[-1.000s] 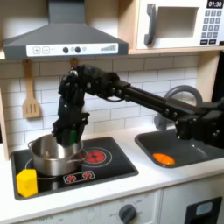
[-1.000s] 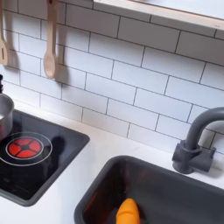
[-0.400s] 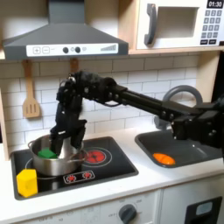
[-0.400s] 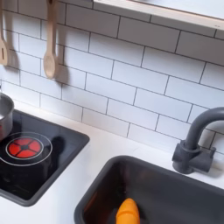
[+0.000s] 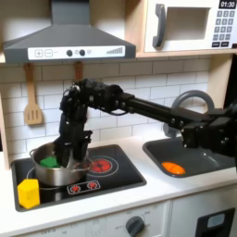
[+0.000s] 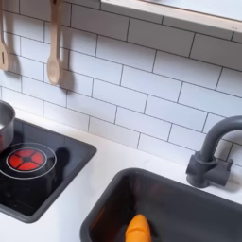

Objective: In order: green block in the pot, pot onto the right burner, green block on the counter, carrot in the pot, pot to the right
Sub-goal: 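Slide the pot onto the right burner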

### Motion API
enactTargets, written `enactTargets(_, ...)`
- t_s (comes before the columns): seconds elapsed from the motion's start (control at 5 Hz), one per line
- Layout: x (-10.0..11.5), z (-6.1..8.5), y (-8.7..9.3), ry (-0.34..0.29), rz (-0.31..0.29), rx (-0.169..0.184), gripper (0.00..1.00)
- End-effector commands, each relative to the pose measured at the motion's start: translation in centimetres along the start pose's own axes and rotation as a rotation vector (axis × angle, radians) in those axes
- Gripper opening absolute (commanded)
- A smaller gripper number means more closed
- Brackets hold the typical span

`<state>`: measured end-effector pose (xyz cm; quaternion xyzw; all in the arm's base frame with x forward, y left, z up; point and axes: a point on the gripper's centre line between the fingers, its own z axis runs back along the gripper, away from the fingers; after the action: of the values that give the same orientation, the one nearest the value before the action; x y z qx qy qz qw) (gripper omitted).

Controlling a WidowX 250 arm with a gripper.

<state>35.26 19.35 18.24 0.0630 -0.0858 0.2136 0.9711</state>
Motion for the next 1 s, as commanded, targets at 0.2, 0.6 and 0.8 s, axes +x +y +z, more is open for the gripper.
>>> enactTargets(0.2, -0.7, -0.6, -1.5, 0.024, -0.038, -0.018, 0.0)
enactTargets(0.6, -2.1, -0.8, -4.1, 0.052, -0.104, -0.043, 0.0)
enactTargets(0.8, -2.6, 0.1, -5.0, 0.033, -0.134, -0.052, 0.0)
